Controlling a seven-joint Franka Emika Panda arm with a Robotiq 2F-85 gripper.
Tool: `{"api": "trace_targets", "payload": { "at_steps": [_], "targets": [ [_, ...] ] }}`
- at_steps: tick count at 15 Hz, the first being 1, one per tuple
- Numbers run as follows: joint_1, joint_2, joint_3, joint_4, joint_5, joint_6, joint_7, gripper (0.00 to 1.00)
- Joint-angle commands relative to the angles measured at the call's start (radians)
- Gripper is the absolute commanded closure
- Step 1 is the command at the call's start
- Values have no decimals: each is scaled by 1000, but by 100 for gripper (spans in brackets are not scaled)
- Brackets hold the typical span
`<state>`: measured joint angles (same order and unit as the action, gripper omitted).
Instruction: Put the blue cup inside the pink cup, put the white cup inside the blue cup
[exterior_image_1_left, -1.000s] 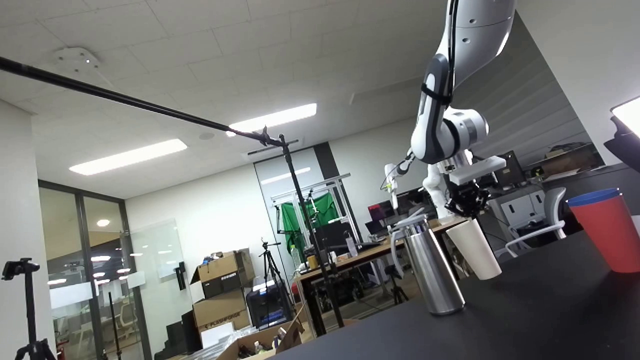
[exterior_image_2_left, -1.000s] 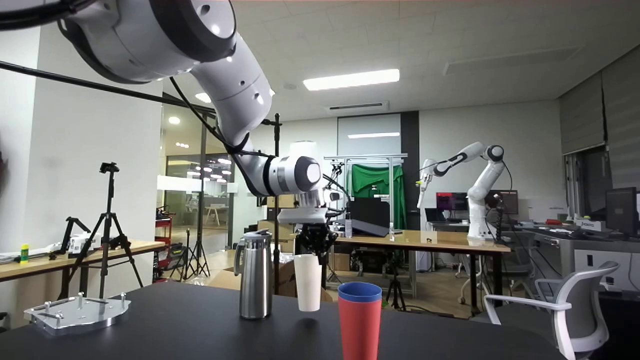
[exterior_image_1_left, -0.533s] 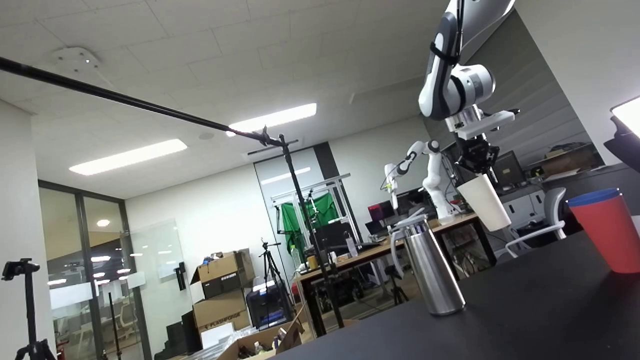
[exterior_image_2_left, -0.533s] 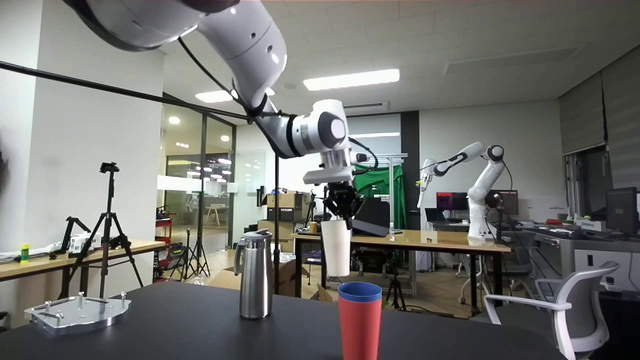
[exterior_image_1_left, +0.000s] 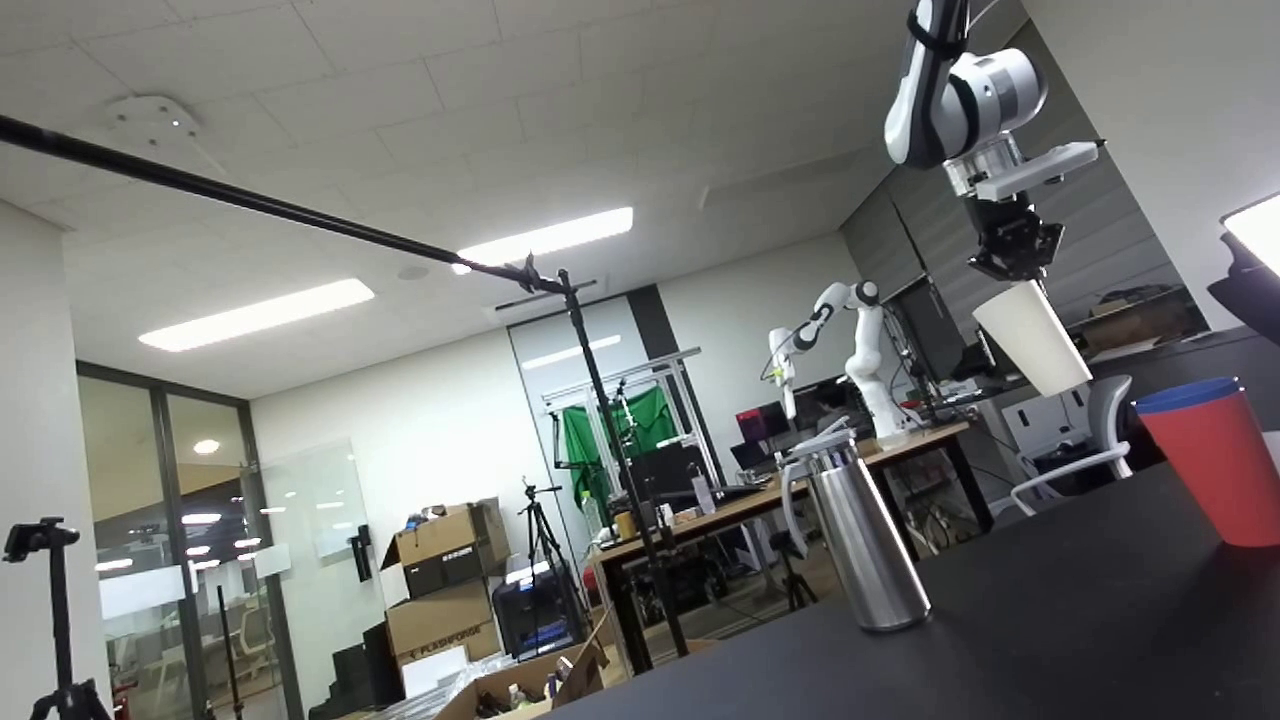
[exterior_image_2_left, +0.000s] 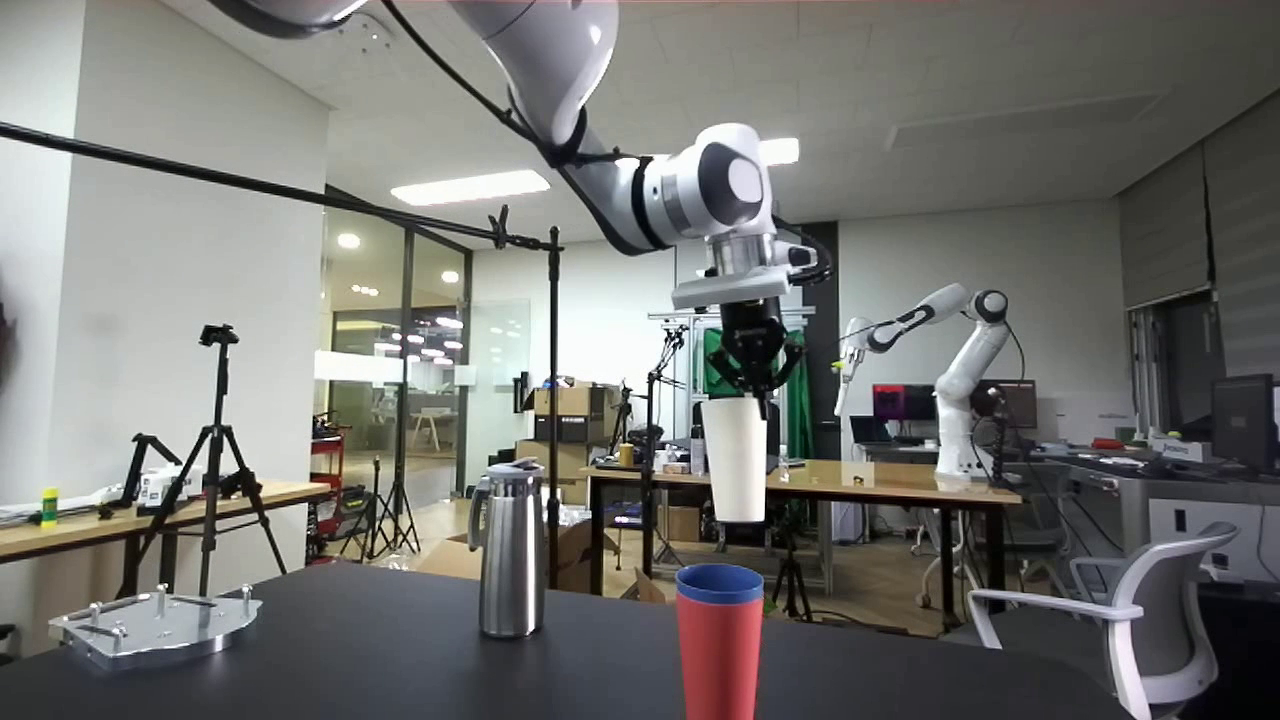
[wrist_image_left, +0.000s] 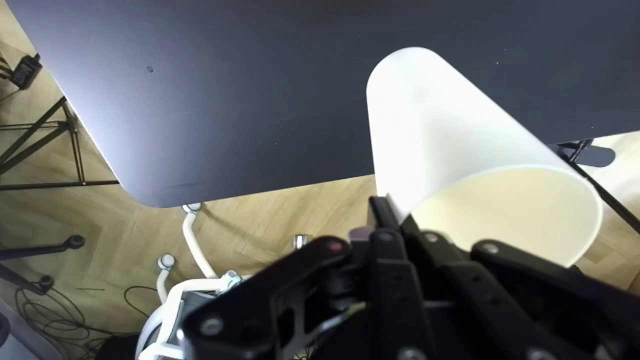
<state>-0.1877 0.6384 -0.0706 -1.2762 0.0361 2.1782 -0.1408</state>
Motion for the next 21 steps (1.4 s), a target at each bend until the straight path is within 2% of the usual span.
{"api": "trace_targets", "payload": {
  "at_steps": [1, 6, 11, 21],
  "targets": [
    [-57, -67, 25, -58, 46, -19, -85, 99],
    [-112, -159, 56, -182, 131, 15, -226, 99],
    [-126, -247, 58, -311, 180, 10, -333, 99],
    [-124, -324, 25, -452, 181, 19, -414, 99]
  ]
}}
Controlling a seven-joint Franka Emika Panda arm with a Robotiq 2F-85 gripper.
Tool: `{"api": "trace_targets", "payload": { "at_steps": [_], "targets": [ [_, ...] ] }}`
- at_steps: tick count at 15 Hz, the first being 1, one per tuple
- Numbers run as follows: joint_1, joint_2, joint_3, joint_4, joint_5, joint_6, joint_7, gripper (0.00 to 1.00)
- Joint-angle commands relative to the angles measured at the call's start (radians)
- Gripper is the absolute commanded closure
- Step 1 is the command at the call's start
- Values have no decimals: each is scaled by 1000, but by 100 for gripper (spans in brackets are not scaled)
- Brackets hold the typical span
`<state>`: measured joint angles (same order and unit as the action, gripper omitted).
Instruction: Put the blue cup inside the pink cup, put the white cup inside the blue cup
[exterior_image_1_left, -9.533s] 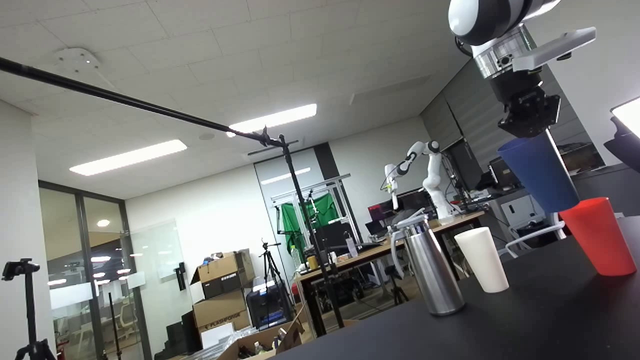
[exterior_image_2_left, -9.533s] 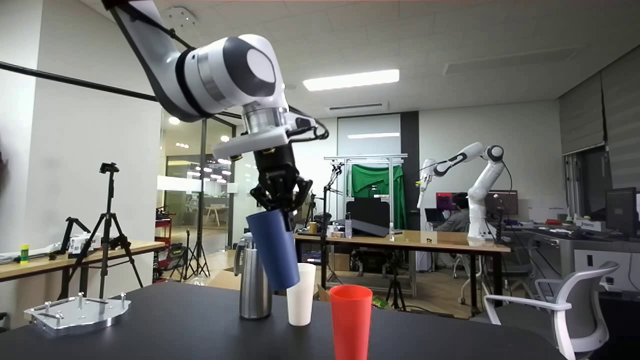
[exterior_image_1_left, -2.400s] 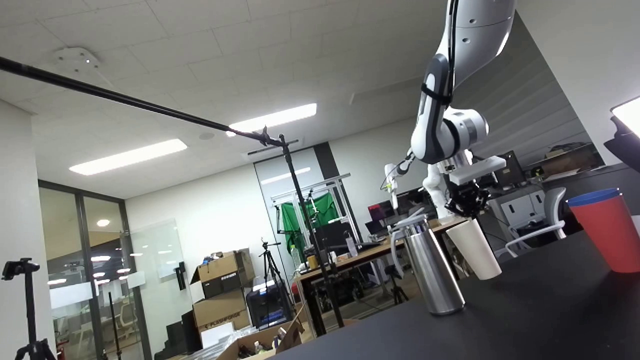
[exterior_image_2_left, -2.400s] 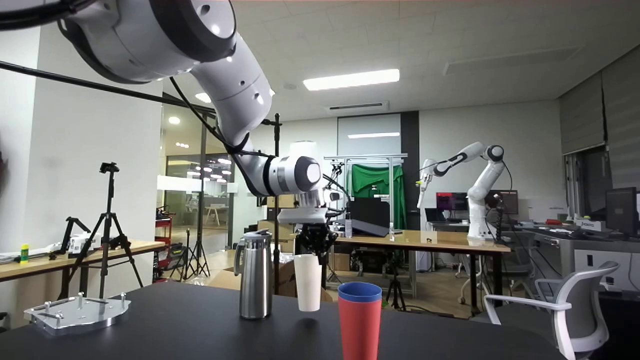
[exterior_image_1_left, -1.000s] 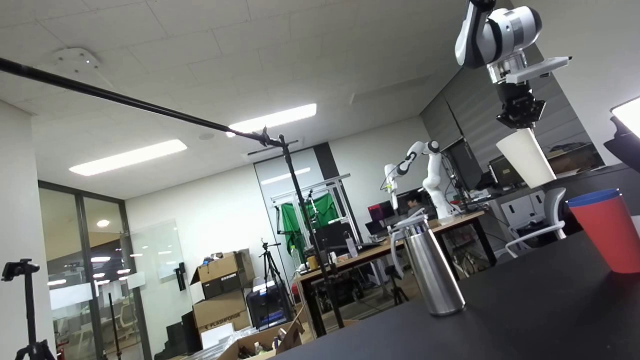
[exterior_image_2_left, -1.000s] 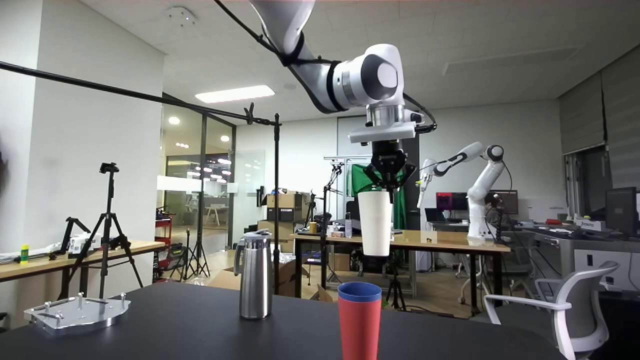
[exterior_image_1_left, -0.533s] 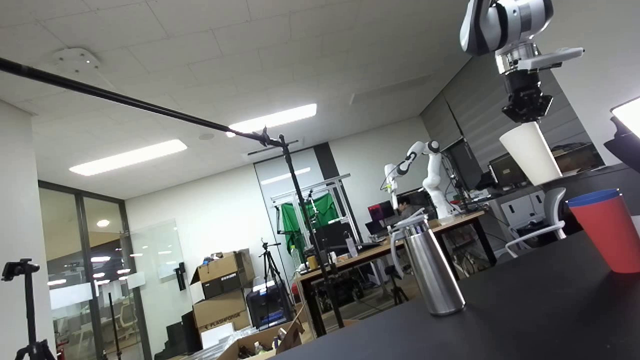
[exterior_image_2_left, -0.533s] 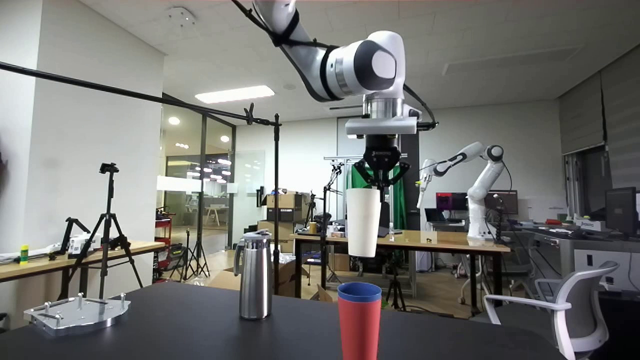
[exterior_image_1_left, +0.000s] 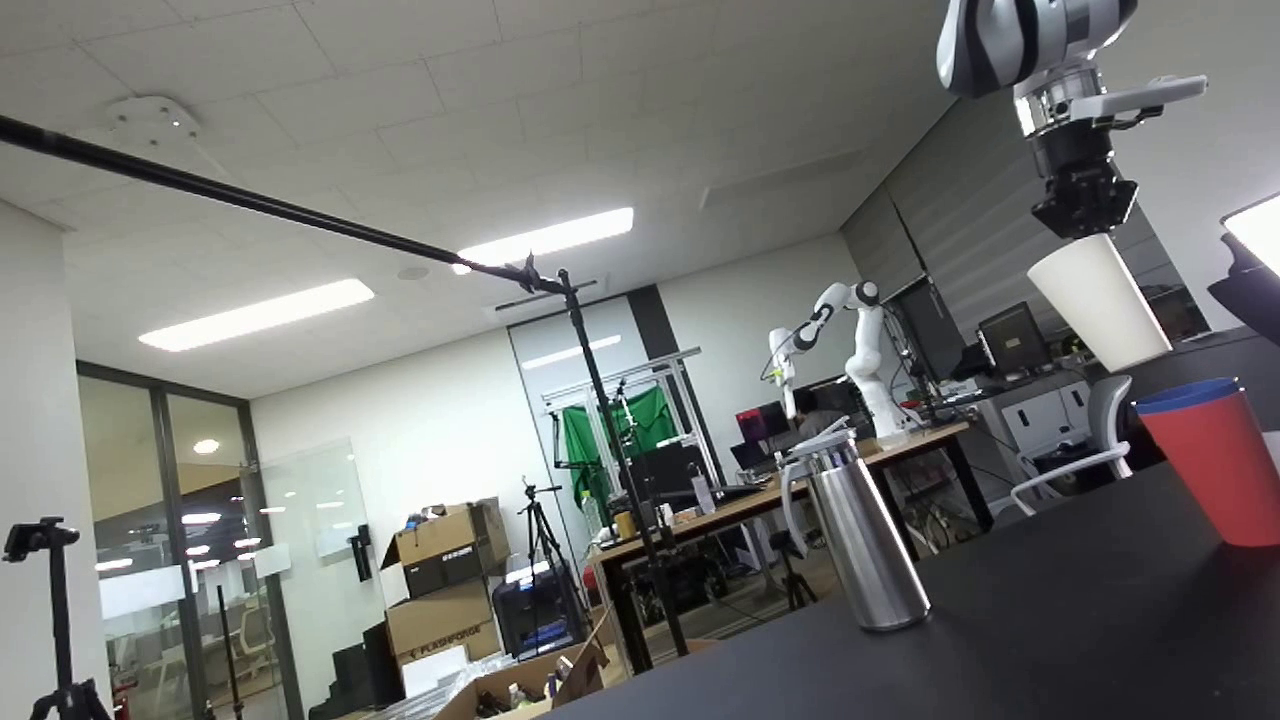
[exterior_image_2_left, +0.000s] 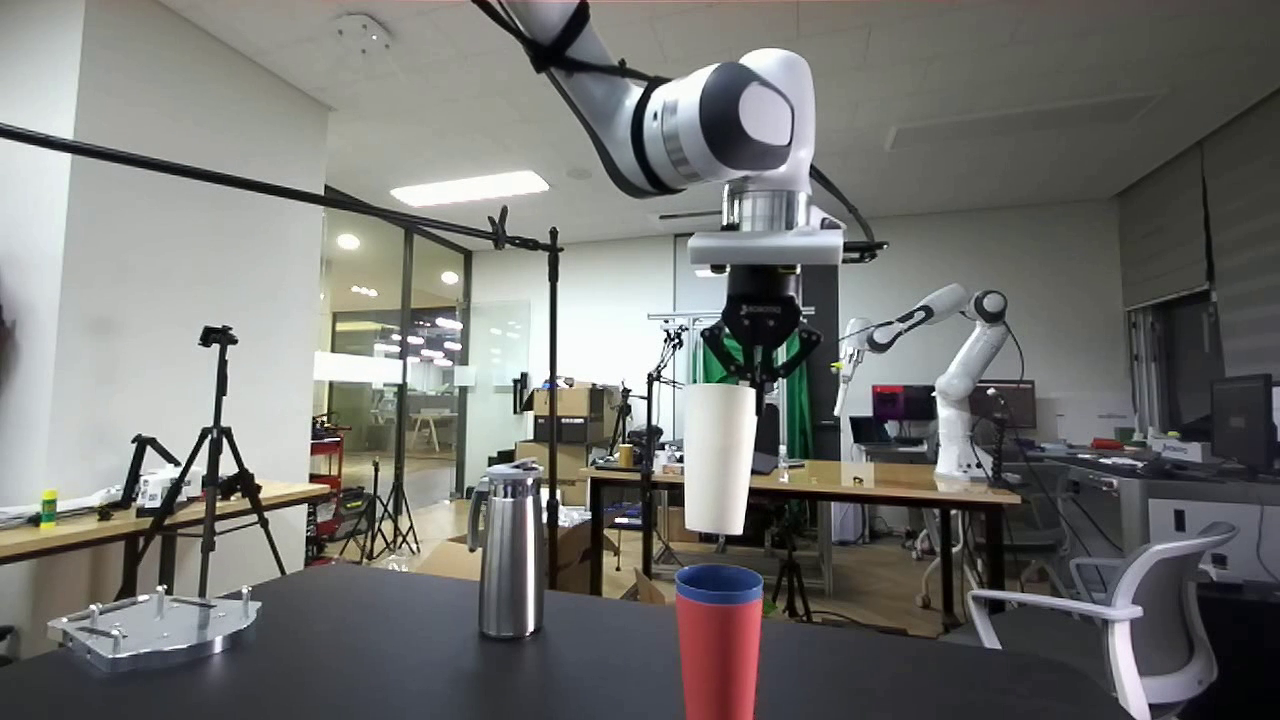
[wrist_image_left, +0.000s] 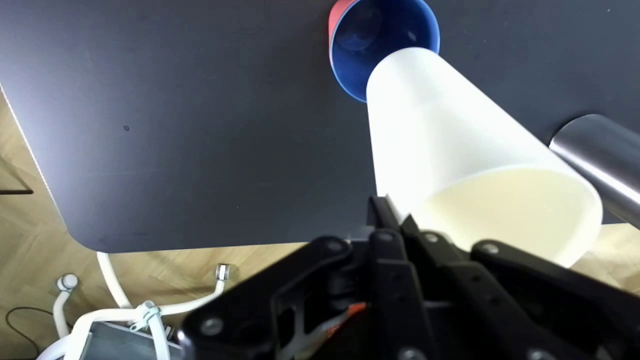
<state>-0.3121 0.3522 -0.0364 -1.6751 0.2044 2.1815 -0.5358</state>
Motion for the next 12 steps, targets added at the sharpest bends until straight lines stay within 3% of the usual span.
{"api": "trace_targets", "payload": {
  "at_steps": [1, 12],
  "targets": [
    [3, -31, -13, -52, 11, 20, -12, 99],
    [14, 6, -20, -55, -11, 36, 13, 99]
  ]
}}
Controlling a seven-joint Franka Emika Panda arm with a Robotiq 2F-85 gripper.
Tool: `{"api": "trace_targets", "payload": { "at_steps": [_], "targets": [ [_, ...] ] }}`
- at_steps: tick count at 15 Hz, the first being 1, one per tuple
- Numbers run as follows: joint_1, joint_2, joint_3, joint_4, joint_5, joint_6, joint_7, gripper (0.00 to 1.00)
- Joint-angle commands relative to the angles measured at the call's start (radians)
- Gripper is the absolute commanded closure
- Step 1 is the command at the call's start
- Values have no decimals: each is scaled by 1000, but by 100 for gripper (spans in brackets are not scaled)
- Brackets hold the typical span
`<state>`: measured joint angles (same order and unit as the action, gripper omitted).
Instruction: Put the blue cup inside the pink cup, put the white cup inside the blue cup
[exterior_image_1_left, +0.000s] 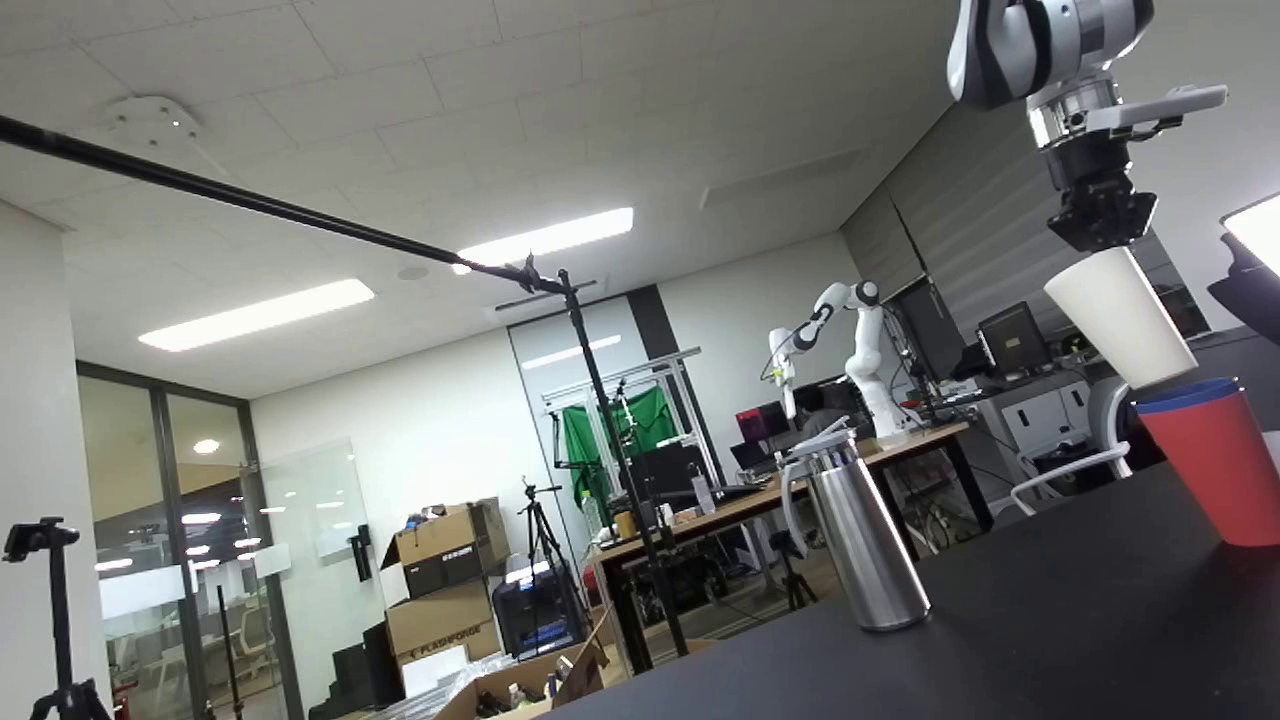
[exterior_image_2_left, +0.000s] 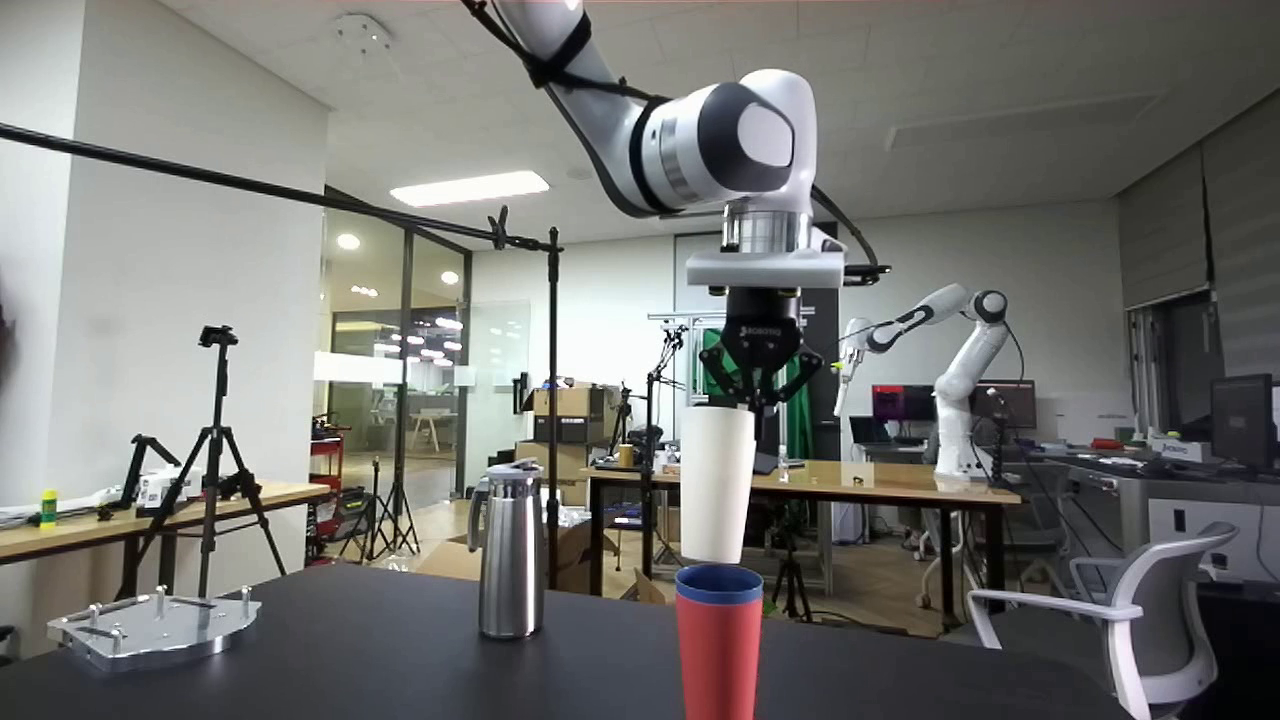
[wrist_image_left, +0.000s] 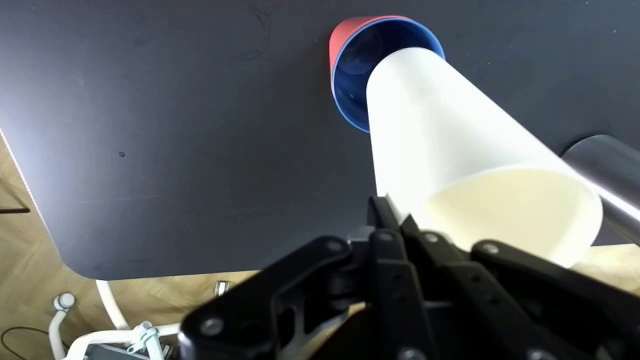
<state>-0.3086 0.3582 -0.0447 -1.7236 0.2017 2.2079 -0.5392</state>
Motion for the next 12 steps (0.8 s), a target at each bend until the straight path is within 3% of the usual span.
{"api": "trace_targets", "payload": {
  "at_steps": [1, 12],
  "targets": [
    [11, 7, -13, -2, -12, 8, 20, 99],
    [12, 65, -12, 13, -29, 52, 32, 99]
  ]
}}
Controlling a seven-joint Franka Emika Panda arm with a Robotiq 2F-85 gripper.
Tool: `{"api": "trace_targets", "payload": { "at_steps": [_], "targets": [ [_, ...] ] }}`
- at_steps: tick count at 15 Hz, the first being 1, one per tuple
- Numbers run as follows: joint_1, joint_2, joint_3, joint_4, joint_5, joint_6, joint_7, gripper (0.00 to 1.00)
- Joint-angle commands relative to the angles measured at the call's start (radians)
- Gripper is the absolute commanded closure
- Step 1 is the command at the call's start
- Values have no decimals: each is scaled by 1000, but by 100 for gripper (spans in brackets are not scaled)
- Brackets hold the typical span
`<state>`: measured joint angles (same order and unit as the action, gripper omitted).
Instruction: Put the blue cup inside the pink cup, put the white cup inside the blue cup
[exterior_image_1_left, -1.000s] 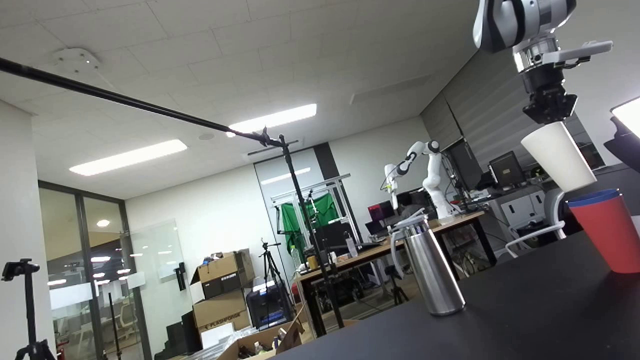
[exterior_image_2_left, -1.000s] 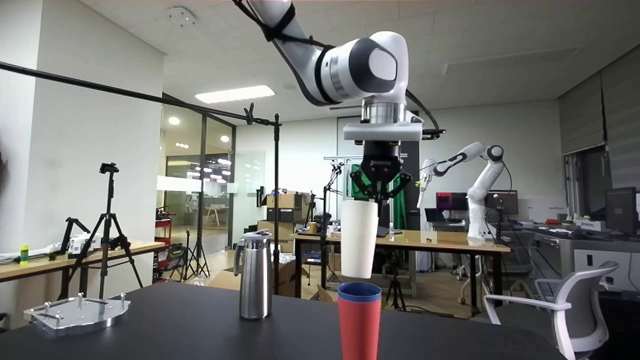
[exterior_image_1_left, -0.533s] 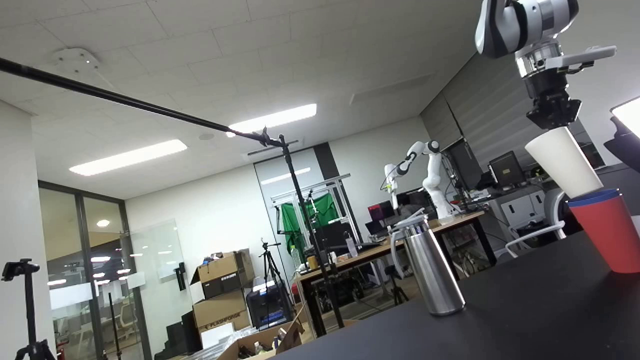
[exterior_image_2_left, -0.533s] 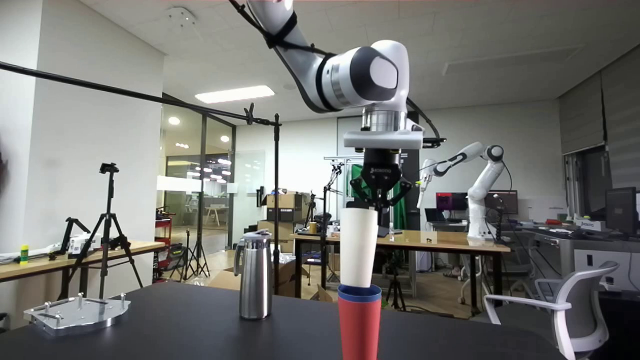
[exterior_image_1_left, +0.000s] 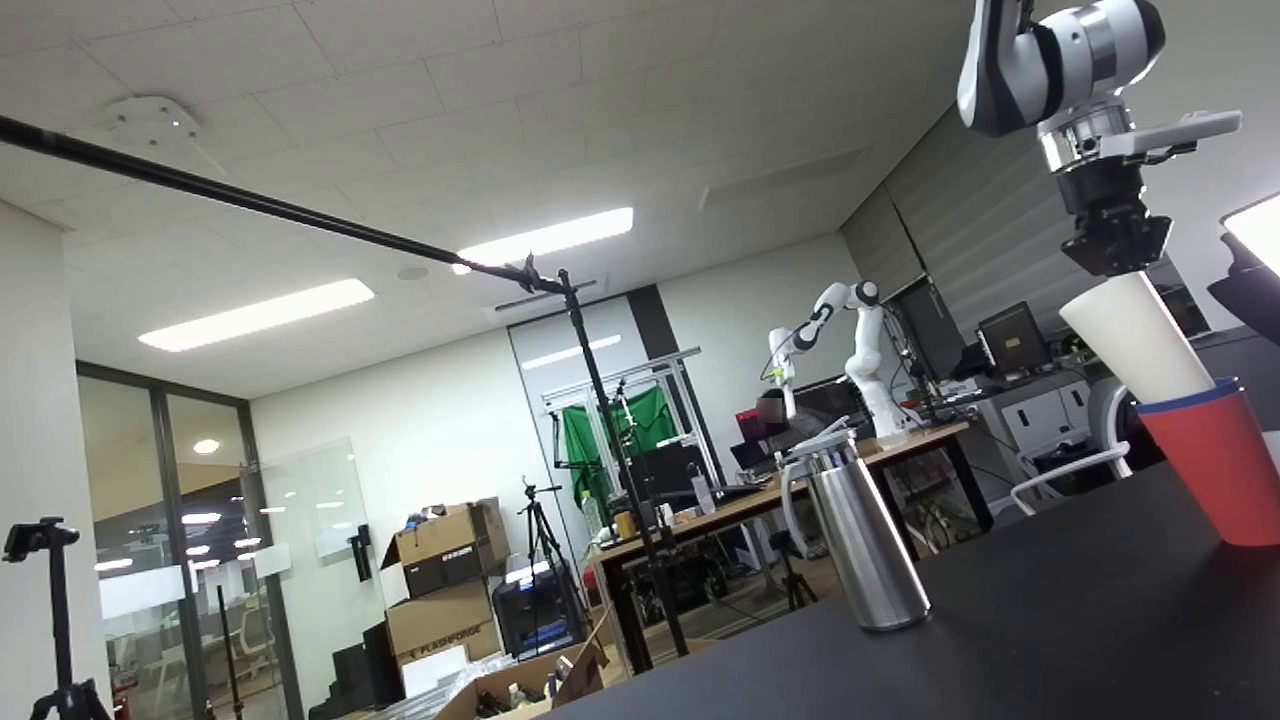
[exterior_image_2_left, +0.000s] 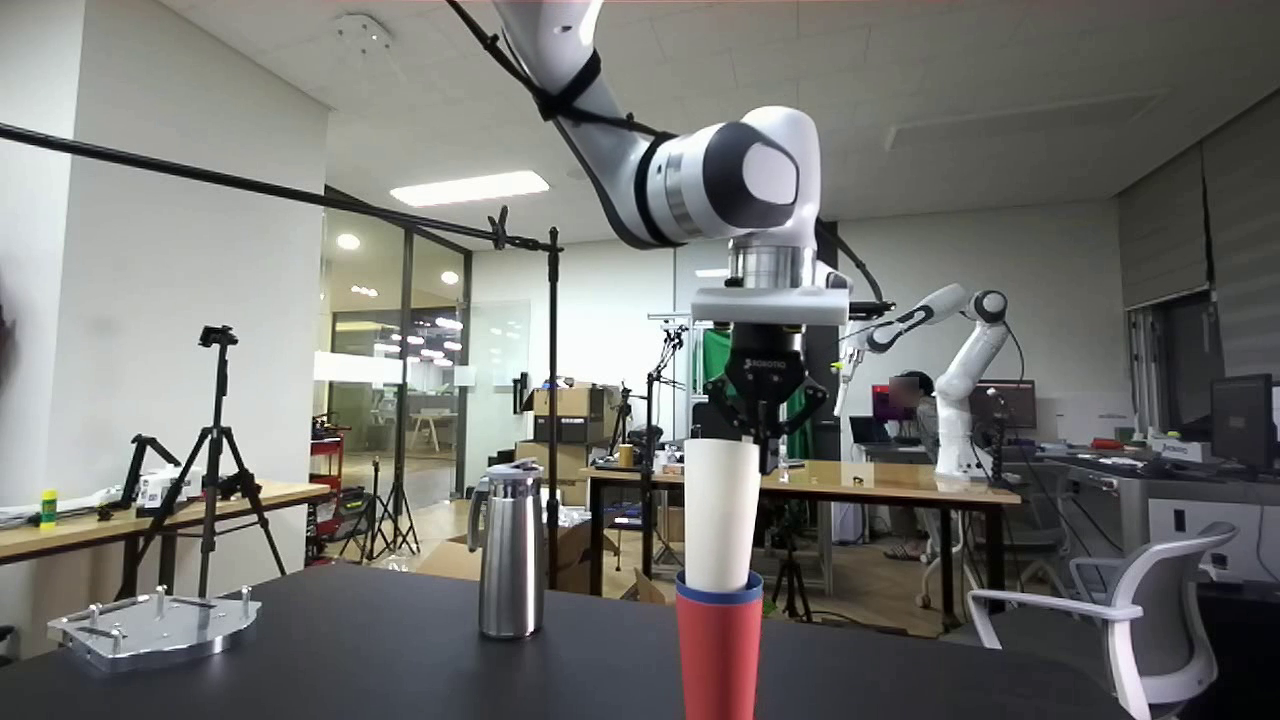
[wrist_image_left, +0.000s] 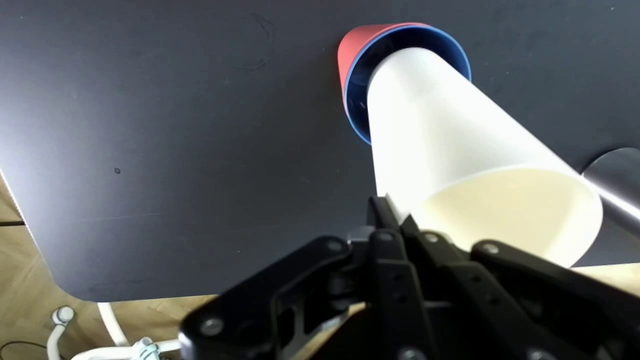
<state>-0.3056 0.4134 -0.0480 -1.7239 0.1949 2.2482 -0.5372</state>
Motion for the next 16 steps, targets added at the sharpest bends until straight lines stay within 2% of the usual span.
{"api": "trace_targets", "payload": {
  "at_steps": [1, 7, 16],
  "targets": [
    [9, 13, -8, 14, -23, 18, 30, 99],
    [15, 30, -9, -1, -43, 62, 33, 99],
    [43, 85, -15, -32, -159, 127, 69, 99]
  ]
}}
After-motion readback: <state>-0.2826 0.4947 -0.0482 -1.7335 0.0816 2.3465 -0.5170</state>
